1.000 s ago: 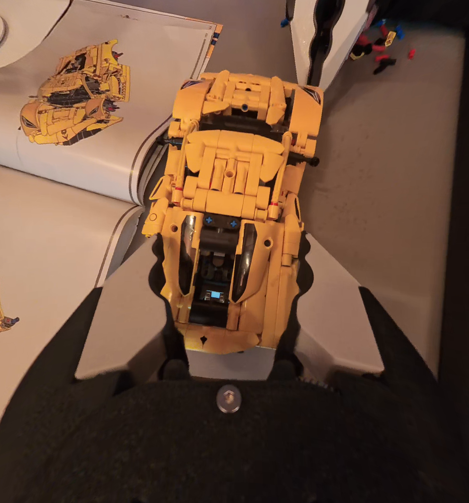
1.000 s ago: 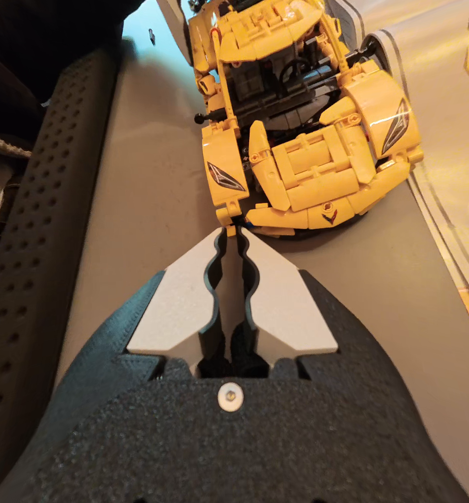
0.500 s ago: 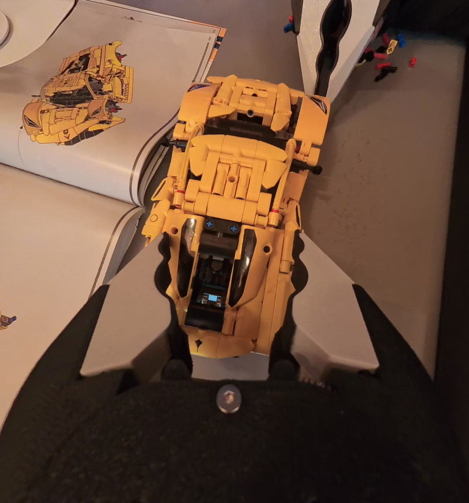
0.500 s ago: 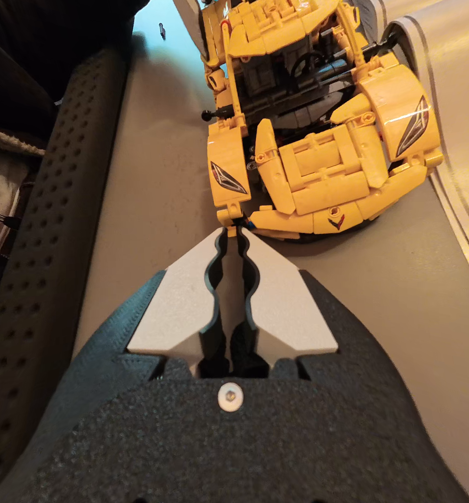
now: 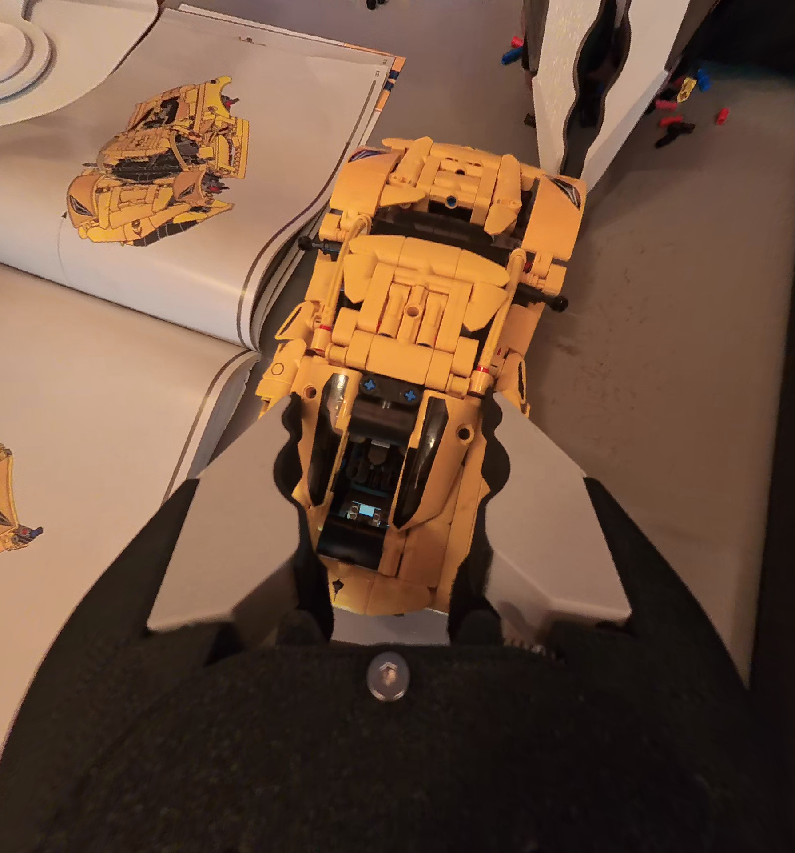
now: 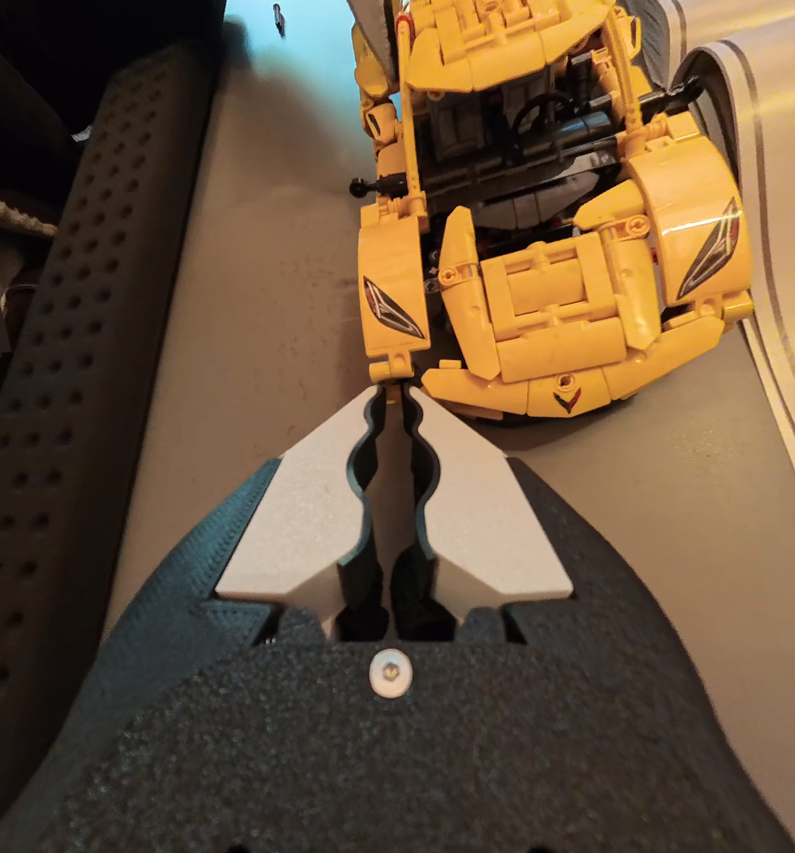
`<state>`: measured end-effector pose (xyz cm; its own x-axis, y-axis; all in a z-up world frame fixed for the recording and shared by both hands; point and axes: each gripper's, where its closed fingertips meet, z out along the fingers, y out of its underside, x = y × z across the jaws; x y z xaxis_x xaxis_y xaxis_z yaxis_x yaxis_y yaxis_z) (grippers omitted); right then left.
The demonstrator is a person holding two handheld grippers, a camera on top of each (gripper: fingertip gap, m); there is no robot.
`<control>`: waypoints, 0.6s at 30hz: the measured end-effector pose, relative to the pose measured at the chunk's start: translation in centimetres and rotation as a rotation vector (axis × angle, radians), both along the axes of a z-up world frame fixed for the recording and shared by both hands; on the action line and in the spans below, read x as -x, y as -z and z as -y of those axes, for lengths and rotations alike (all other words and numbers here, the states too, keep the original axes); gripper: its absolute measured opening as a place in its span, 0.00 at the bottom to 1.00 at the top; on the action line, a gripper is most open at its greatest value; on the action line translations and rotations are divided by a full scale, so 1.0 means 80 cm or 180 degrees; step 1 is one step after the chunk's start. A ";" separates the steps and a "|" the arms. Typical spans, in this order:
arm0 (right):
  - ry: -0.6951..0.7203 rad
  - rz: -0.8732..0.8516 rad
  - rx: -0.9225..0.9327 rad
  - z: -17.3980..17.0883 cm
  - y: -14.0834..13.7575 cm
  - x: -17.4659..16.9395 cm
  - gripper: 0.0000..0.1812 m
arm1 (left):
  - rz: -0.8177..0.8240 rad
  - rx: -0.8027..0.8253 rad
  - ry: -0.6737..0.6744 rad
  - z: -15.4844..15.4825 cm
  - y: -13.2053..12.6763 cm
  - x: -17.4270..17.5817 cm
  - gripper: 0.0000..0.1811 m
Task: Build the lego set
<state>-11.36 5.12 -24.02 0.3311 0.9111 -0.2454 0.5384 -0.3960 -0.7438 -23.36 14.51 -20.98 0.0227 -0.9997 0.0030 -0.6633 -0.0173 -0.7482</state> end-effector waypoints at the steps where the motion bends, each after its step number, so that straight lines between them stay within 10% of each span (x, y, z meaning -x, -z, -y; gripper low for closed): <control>1: -0.0002 0.0014 -0.0029 -0.001 -0.001 -0.001 0.03 | 0.0000 0.0000 -0.0002 0.000 0.000 0.000 0.43; 18: 0.0060 0.0300 -0.0328 -0.005 0.002 -0.013 0.09 | 0.0026 0.0056 0.0007 0.001 -0.001 0.002 0.43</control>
<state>-10.28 5.51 -24.15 0.3656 0.9233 -0.1179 0.6009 -0.3309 -0.7276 -23.48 14.42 -20.89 0.0203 -0.9996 0.0208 -0.6571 -0.0290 -0.7532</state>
